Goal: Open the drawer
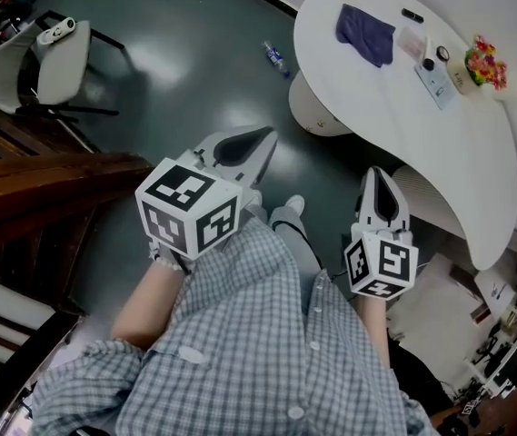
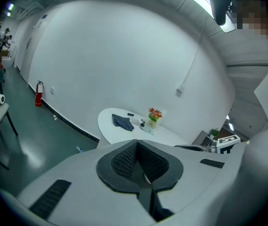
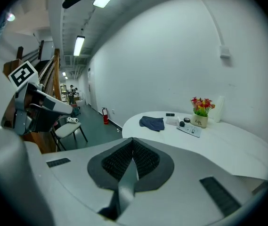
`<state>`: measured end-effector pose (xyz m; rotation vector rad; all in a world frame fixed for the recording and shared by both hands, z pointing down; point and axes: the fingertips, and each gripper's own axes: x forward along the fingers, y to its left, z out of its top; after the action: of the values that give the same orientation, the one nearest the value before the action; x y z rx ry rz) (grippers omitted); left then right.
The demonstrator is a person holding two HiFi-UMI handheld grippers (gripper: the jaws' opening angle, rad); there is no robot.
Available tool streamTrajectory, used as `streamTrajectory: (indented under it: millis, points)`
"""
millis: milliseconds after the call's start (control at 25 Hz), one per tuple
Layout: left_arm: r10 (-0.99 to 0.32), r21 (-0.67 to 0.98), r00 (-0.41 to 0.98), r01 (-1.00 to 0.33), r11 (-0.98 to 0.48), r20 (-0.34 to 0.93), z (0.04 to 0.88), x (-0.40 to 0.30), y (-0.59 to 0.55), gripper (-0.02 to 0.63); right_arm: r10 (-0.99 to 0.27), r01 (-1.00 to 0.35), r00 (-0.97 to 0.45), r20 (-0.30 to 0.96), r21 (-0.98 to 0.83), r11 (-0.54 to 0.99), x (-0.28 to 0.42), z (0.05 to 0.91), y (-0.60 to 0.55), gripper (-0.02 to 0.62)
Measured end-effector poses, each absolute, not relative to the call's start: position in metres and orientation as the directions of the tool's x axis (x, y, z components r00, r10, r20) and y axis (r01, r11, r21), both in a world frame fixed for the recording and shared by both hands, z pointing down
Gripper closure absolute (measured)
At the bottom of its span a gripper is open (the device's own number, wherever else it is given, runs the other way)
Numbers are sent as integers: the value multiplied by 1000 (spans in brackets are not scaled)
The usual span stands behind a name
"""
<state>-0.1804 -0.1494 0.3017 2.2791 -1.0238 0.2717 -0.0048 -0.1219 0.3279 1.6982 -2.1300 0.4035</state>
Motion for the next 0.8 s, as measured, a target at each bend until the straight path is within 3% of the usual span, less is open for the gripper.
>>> streamTrajectory:
  millis: [800]
  points:
    - [-603, 477, 627, -775, -415, 494, 392, -178, -146, 603, -725, -918, -337, 601, -38, 396, -22, 457, -145, 586]
